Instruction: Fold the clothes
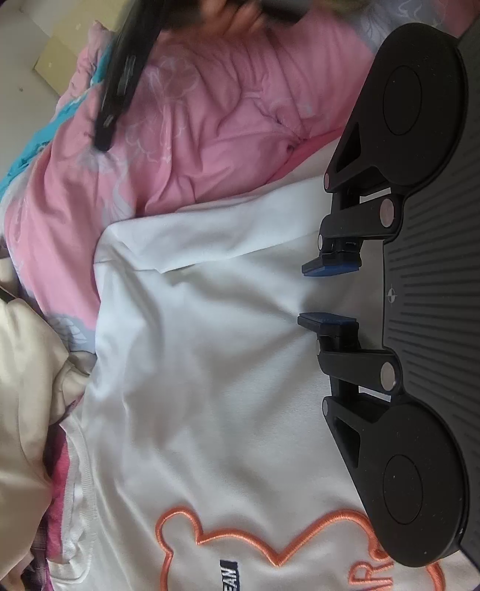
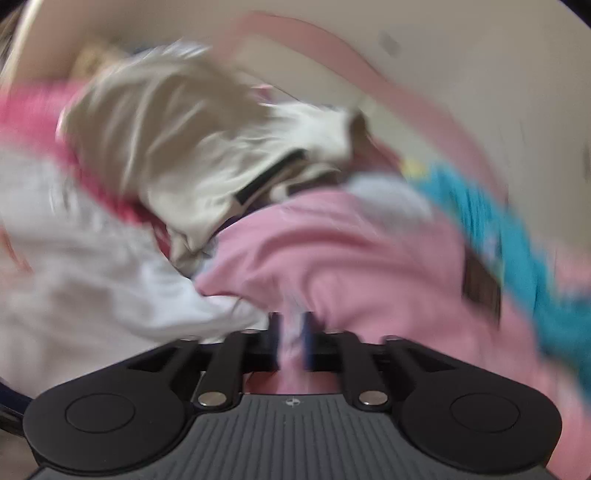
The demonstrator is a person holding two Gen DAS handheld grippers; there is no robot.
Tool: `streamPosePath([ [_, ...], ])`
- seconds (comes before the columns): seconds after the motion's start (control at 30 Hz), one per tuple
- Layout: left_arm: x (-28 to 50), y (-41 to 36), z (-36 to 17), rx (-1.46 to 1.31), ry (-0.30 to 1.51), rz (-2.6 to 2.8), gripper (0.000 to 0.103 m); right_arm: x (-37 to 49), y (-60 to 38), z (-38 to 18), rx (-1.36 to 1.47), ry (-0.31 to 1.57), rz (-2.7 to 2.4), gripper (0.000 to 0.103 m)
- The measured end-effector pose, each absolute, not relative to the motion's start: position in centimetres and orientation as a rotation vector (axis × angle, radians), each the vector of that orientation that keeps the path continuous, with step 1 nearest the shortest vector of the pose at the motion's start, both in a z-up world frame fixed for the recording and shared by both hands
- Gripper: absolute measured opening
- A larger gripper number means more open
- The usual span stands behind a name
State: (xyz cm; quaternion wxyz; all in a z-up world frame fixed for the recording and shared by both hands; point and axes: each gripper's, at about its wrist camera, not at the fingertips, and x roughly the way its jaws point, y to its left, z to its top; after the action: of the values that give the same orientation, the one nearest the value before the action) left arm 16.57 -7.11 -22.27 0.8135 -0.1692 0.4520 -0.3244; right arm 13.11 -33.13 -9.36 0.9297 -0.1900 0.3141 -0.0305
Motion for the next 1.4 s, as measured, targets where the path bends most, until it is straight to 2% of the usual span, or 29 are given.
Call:
streamPosePath([
  [0.17, 15.3, -7.1, -21.4, -0.334, 0.968, -0.744, 0.020, 8.1, -38.2, -9.7, 0.084, 0.942, -0.060, 0.036],
  [0.43, 10.7, -8.8, -20.8, -0.318, 1.058, -0.875, 0.021, 1.8, -41.3, -15.6, 0.354, 1.242, -0.130, 0.036],
  [0.57, 8.2, -9.2, -21.0, -0.302, 1.101, -0.898, 0.021, 1.3, -42.9, -17.9, 0.498, 1.293, -0.134, 0.051],
  [0.83, 5.6, -9.9, -21.2, -0.252, 1.119, -0.901, 0.021, 0.0, -43.9, -21.2, 0.714, 1.346, -0.091, 0.052],
  [0.9, 5.4, -10.0, -21.3, -0.243, 1.114, -0.896, 0.021, -0.3, -43.7, -21.3, 0.712, 1.332, -0.086, 0.049],
  [0.93, 5.4, -10.0, -21.4, -0.243, 1.113, -0.895, 0.021, -0.5, -43.7, -21.4, 0.714, 1.328, -0.090, 0.040],
  [1.03, 5.3, -9.9, -21.4, -0.245, 1.106, -0.891, 0.021, -1.3, -44.3, -21.1, 0.764, 1.299, -0.093, 0.007],
  [1.23, 5.4, -9.7, -21.8, -0.281, 1.118, -0.878, 0.021, -2.6, -43.4, -14.3, 0.718, 1.088, -0.037, 0.006],
  [1.4, 5.5, -9.8, -21.8, -0.299, 1.121, -0.872, 0.021, -2.1, -44.1, -6.0, 0.863, 0.819, 0.089, 0.006],
])
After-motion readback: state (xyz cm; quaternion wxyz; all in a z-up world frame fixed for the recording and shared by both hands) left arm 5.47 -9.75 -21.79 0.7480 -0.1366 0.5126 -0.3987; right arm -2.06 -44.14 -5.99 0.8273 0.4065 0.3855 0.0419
